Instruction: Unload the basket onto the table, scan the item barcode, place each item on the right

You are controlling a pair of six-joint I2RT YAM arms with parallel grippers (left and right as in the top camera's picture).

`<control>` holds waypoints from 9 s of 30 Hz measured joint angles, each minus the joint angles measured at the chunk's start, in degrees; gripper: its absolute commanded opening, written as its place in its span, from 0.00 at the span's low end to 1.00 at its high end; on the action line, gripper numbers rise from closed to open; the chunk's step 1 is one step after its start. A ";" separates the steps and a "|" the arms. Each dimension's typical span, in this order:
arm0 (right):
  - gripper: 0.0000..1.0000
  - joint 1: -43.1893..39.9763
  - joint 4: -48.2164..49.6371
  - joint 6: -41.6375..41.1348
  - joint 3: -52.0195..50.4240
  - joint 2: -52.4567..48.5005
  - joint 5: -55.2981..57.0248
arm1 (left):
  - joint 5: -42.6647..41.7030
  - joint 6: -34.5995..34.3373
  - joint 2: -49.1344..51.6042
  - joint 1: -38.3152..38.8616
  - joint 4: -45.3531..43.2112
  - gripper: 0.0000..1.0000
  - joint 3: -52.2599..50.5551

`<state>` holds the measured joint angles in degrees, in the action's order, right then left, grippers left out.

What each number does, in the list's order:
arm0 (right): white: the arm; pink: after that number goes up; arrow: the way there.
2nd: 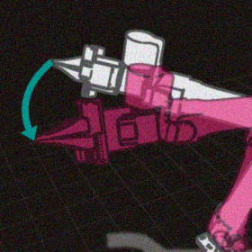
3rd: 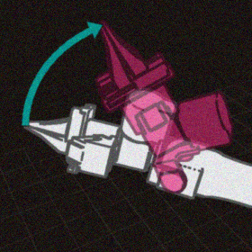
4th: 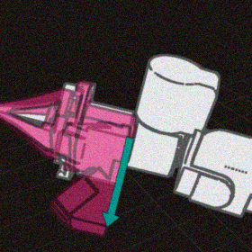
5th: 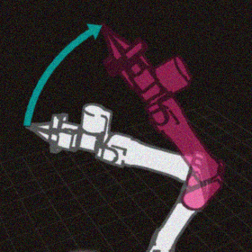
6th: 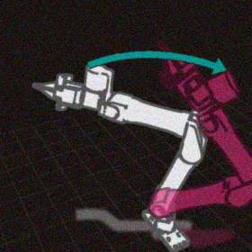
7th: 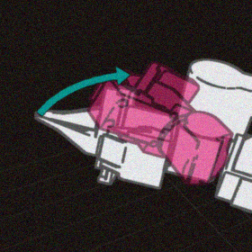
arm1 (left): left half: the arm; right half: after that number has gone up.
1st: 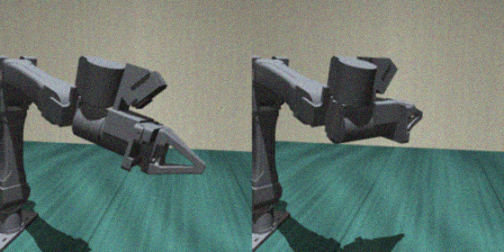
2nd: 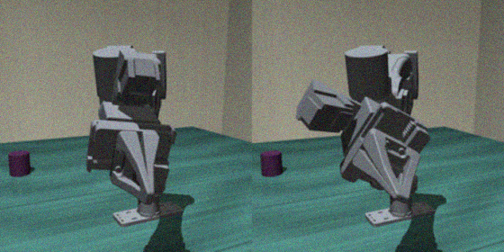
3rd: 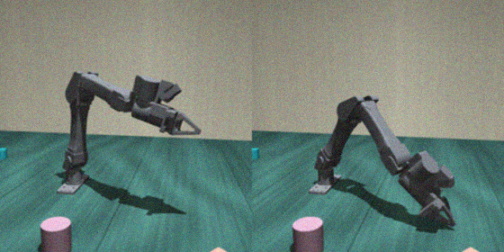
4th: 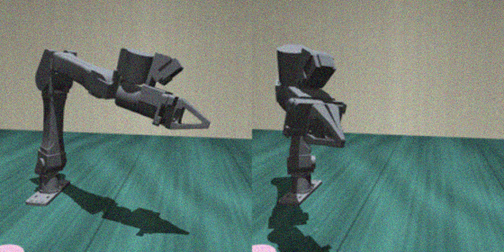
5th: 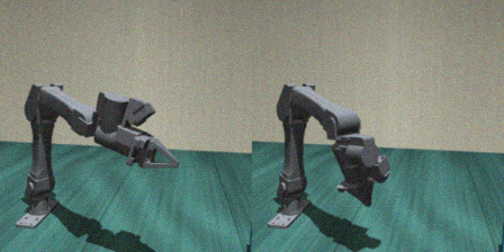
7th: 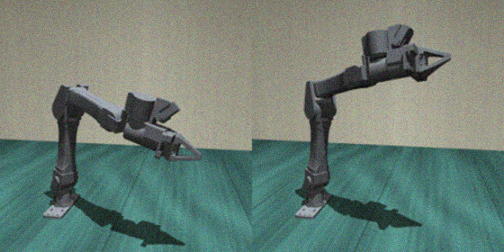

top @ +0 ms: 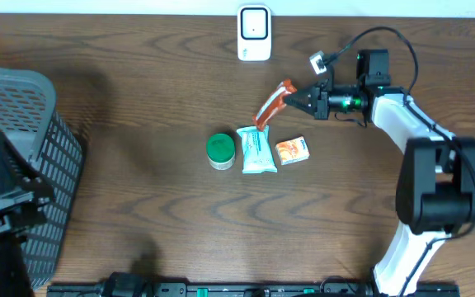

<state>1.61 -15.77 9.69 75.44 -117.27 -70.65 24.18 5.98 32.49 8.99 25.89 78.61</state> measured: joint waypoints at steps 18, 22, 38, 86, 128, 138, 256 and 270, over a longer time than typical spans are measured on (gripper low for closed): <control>0.99 -19.19 -23.45 0.70 -0.59 -3.06 16.90 | 0.00 0.00 0.00 0.00 -1.31 0.90 -2.05; 0.99 -15.93 -24.06 -1.31 -0.59 -1.86 20.96 | 0.00 0.00 0.00 0.00 -1.44 0.90 -2.05; 0.01 4.44 -5.75 -13.55 -0.46 11.82 38.38 | 0.00 -0.04 0.00 -9.40 -2.58 0.90 -2.08; 0.01 11.23 19.98 -31.56 -11.91 -2.12 35.87 | 0.00 -1.68 0.00 -11.96 -2.56 0.90 -2.27; 0.01 9.20 8.02 -35.41 -11.23 2.21 39.41 | 0.00 -1.68 0.00 -11.96 -1.64 0.90 -2.27; 0.29 5.51 5.55 -31.63 -12.17 18.12 48.57 | 0.00 -1.68 0.00 -11.96 -1.49 0.90 -2.29; 0.01 20.98 19.61 28.24 14.40 -1.42 107.40 | 0.00 -1.68 -0.42 -11.96 2.14 0.90 -2.36; 0.01 25.75 32.11 70.71 26.47 -22.47 121.94 | 0.00 -1.68 -0.42 -11.96 3.48 0.90 -2.36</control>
<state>27.35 16.34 80.40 101.91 -139.74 51.29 24.18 4.29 32.08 -2.96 29.36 76.25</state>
